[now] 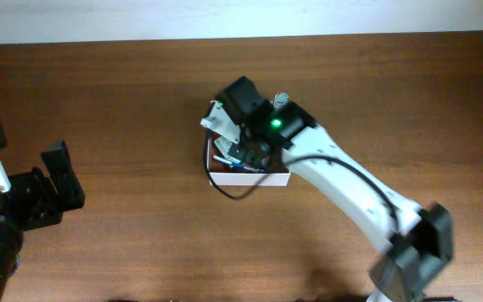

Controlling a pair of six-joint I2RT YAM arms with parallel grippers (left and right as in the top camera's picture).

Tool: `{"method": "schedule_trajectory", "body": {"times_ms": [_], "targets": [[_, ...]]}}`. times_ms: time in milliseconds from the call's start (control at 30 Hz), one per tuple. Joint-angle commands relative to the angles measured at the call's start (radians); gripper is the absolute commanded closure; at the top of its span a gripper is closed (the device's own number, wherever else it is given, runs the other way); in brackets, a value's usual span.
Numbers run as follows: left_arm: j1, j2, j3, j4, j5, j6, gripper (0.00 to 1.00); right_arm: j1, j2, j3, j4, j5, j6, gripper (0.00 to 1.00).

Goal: Pack container
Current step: 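Lower the toothpaste tube into the box's front edge and release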

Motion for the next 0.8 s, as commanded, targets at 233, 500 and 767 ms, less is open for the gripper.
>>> {"method": "schedule_trajectory", "body": {"times_ms": [233, 500, 767], "targets": [[0.006, -0.003, -0.003, 0.0, -0.014, 0.013, 0.01, -0.008, 0.075, 0.006, 0.043, 0.068, -0.036, 0.5], [0.006, -0.003, -0.003, 0.0, -0.014, 0.013, 0.01, 0.026, -0.104, 0.097, -0.129, 0.075, 0.211, 0.01], [0.006, -0.003, -0.003, 0.0, -0.014, 0.013, 0.0, 0.025, -0.387, 0.156, -0.299, 0.068, 0.519, 0.01]]}}
